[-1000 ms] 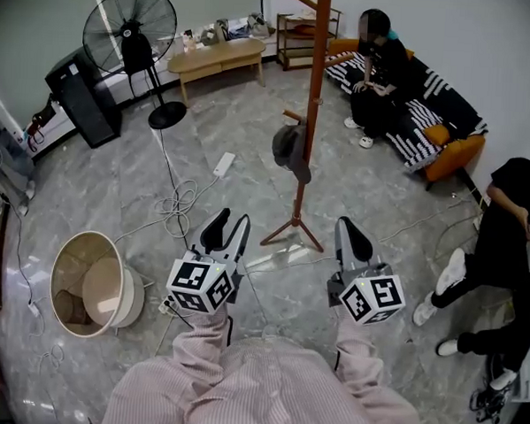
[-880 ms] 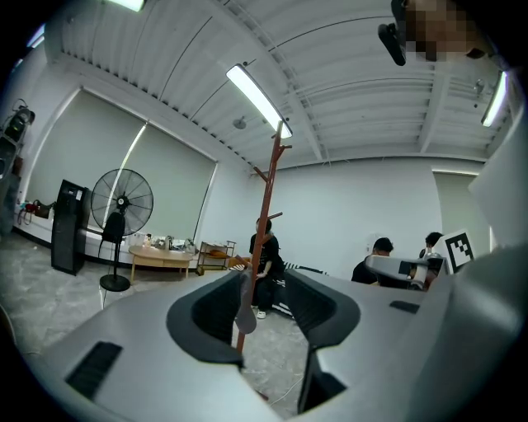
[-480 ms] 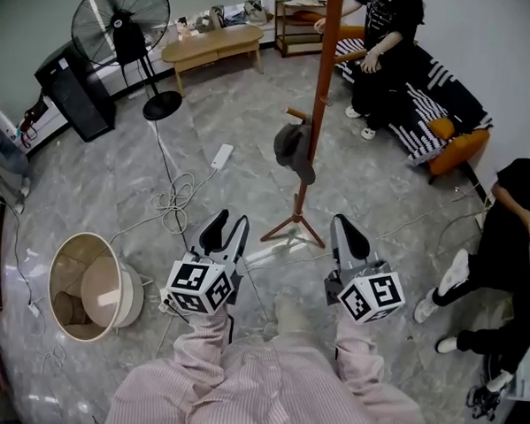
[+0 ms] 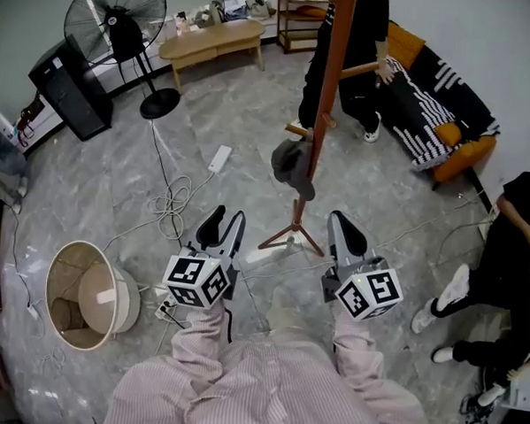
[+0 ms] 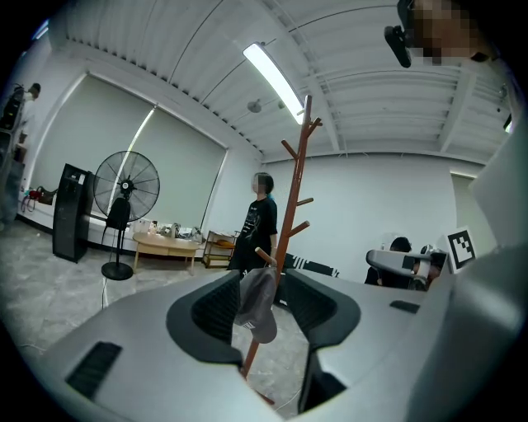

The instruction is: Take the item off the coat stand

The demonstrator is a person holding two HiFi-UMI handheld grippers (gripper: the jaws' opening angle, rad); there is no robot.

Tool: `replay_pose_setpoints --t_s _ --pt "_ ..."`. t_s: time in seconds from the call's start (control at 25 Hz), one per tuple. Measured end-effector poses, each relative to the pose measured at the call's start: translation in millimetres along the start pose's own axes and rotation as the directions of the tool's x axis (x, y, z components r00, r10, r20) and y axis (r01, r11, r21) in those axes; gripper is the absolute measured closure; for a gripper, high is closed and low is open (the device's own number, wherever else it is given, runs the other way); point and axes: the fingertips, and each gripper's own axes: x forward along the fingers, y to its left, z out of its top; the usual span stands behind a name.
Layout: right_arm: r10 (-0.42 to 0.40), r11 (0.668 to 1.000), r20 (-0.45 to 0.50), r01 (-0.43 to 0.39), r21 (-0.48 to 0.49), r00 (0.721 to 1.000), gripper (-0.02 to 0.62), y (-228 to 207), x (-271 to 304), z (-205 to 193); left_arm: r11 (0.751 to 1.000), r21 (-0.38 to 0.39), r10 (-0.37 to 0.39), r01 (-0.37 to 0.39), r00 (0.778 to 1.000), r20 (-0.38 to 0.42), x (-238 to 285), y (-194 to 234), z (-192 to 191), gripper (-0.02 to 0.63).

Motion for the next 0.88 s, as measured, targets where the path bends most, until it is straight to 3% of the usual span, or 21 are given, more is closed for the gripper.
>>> replay_pose_setpoints --t_s 0.56,0.88 --pt "0.087 0.996 -0.008 -0.087 -0.015 0.996 0.591 -42 72 12 0.997 0.058 -0.036 0.041 0.996 -0.086 113 7 1 0.432" --pt "0.056 0.998 -0.036 -0.056 -0.003 0.998 0.591 -62 88 4 0.993 0.084 -0.070 0.086 0.983 -0.168 171 16 -10 0.405"
